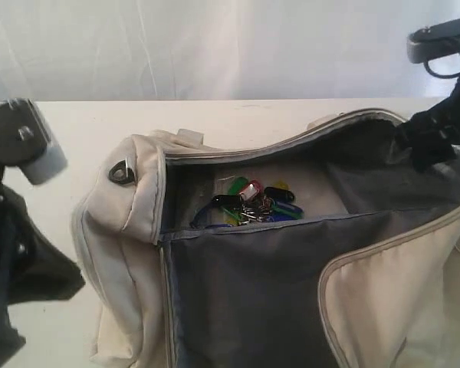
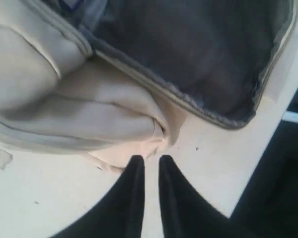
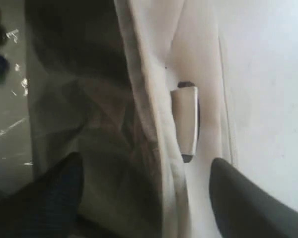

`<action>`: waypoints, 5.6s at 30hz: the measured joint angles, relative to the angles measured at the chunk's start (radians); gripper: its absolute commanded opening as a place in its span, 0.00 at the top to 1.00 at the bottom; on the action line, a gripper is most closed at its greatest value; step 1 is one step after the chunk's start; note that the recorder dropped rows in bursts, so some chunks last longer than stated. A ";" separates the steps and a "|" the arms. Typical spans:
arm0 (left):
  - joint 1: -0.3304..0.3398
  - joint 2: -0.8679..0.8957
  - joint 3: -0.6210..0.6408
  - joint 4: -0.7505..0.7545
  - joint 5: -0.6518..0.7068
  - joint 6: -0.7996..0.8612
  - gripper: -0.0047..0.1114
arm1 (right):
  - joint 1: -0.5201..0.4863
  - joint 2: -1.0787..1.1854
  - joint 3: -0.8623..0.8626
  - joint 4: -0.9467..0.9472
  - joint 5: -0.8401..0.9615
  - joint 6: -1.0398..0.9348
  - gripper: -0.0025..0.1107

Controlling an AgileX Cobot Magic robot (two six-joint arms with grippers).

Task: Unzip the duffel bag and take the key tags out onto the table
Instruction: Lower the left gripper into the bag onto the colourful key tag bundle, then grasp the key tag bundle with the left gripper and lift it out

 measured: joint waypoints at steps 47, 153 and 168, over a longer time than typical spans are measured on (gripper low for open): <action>-0.037 0.967 -0.648 0.108 -0.267 0.003 0.24 | 0.077 -0.511 0.420 0.563 -0.180 -0.393 0.96; -0.128 0.901 -0.890 0.211 -0.016 0.390 0.96 | 0.077 -0.511 0.425 0.568 -0.192 -0.394 0.96; -0.126 0.786 -0.893 0.163 0.087 0.371 0.96 | 0.077 -0.511 0.425 0.568 -0.192 -0.394 0.96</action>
